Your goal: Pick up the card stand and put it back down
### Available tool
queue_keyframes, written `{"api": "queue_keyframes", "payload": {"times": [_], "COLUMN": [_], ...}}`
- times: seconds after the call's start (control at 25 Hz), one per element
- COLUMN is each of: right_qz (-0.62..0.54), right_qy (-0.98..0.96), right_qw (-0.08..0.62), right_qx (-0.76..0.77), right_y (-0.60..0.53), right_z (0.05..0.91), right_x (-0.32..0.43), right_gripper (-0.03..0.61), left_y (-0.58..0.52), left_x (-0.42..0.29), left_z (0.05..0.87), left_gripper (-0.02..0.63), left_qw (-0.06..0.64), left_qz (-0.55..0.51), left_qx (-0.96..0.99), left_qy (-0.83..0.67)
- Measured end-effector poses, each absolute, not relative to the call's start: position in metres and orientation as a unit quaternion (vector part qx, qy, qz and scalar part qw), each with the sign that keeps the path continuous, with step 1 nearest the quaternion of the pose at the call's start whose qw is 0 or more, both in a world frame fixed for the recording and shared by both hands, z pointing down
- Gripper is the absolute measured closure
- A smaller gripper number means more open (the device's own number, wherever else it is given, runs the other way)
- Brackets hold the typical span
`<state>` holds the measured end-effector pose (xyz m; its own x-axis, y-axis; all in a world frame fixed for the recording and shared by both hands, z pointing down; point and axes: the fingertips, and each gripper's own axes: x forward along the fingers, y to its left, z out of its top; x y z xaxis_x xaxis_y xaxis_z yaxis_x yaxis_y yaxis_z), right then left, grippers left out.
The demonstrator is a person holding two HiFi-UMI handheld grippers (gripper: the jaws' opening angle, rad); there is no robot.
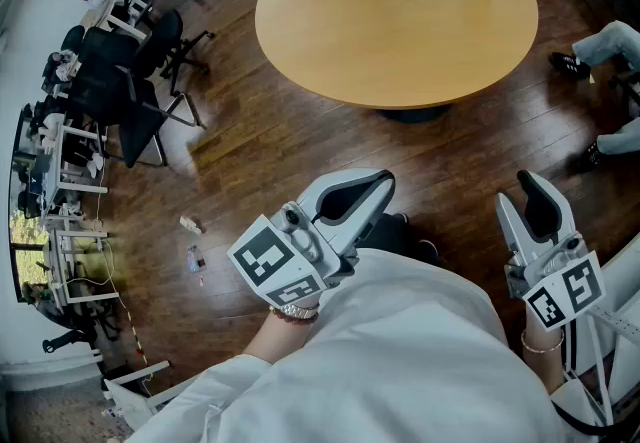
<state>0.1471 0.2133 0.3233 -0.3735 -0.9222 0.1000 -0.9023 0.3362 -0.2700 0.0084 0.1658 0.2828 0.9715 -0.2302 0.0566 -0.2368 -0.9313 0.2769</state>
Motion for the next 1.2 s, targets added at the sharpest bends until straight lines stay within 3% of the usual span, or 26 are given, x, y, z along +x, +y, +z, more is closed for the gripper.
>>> {"api": "queue_keyframes", "payload": {"times": [0.2, 0.6, 1.2], "right_qz": [-0.141, -0.160, -0.156], "right_qy": [0.823, 0.805, 0.780], "right_qw": [0.022, 0.033, 0.055], "right_qx": [-0.550, -0.570, -0.603], "right_y": [0.157, 0.035, -0.089], "right_z": [0.335, 0.316, 0.314], "right_x": [0.134, 0.123, 0.154], "right_gripper": [0.420, 0.440, 0.439], "left_y": [0.105, -0.016, -0.139], "left_x": [-0.007, -0.030, 0.011], "left_z": [0.301, 0.291, 0.313], "left_gripper": [0.614, 0.614, 0.614], "left_qw": [0.175, 0.170, 0.174], "left_qz": [-0.004, -0.031, -0.011], "left_qx": [0.975, 0.978, 0.982], "left_qy": [-0.138, -0.121, -0.070]}}
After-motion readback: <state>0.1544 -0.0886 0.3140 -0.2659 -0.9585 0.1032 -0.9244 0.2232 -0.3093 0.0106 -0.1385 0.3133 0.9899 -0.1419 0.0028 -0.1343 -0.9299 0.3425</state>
